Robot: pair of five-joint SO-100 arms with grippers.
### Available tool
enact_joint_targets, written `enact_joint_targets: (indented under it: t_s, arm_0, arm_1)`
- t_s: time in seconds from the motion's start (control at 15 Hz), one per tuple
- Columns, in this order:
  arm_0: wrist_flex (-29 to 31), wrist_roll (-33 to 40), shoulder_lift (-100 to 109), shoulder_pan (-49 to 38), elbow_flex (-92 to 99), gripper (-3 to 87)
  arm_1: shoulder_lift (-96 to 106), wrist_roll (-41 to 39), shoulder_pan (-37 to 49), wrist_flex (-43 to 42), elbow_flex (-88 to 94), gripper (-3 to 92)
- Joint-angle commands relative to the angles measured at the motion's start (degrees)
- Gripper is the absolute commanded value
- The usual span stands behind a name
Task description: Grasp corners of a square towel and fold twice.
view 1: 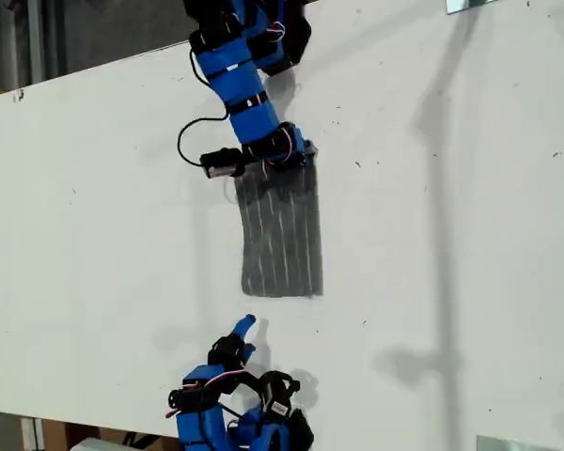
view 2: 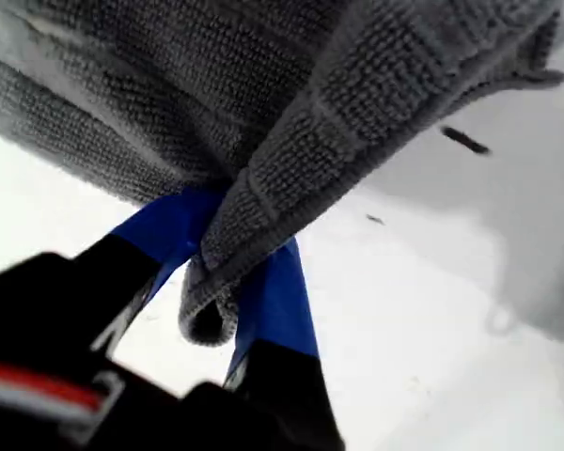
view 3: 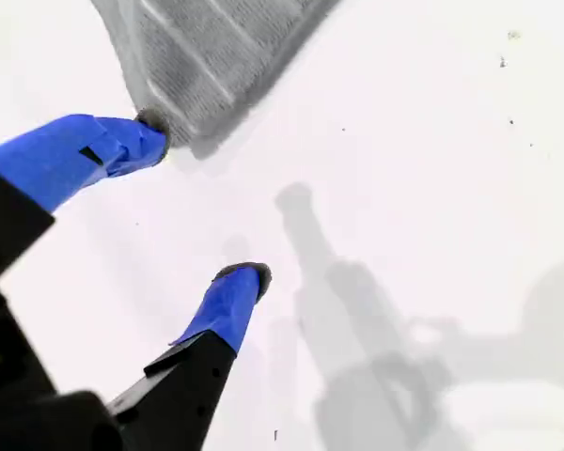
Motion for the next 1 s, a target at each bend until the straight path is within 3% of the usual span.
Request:
enact_joint_targets:
  t_s: [0.0, 0.33, 0.4, 0.6, 0.8, 0.93]
  arm_0:
    - [-7.21, -1.14, 0.70, 0.26, 3.52, 26.1]
    - [-18.98, 1.76, -8.44, -5.98, 10.81, 25.4]
    - [-20.57, 2.46, -10.90, -7.03, 10.81, 25.4]
    - [-23.03, 3.34, -18.02, -8.70, 8.09, 24.9]
    - [-23.12, 2.55, -18.90, -9.84, 8.17, 24.7]
    - [-22.85, 2.72, -19.86, -10.02, 7.56, 24.7]
  arm_1:
    - [11.34, 9.93, -4.04, 7.21, 3.69, -0.1]
    - [25.40, 21.88, -12.92, 22.15, -0.44, -0.1]
    - [23.91, 19.07, -11.34, 25.31, -5.01, -0.1]
    - [8.35, -0.35, -1.23, 31.90, -26.10, -0.1]
    - [-9.40, -16.44, 6.94, 31.90, -49.57, -0.1]
    - [-15.12, -24.52, 9.49, 27.16, -61.70, -0.1]
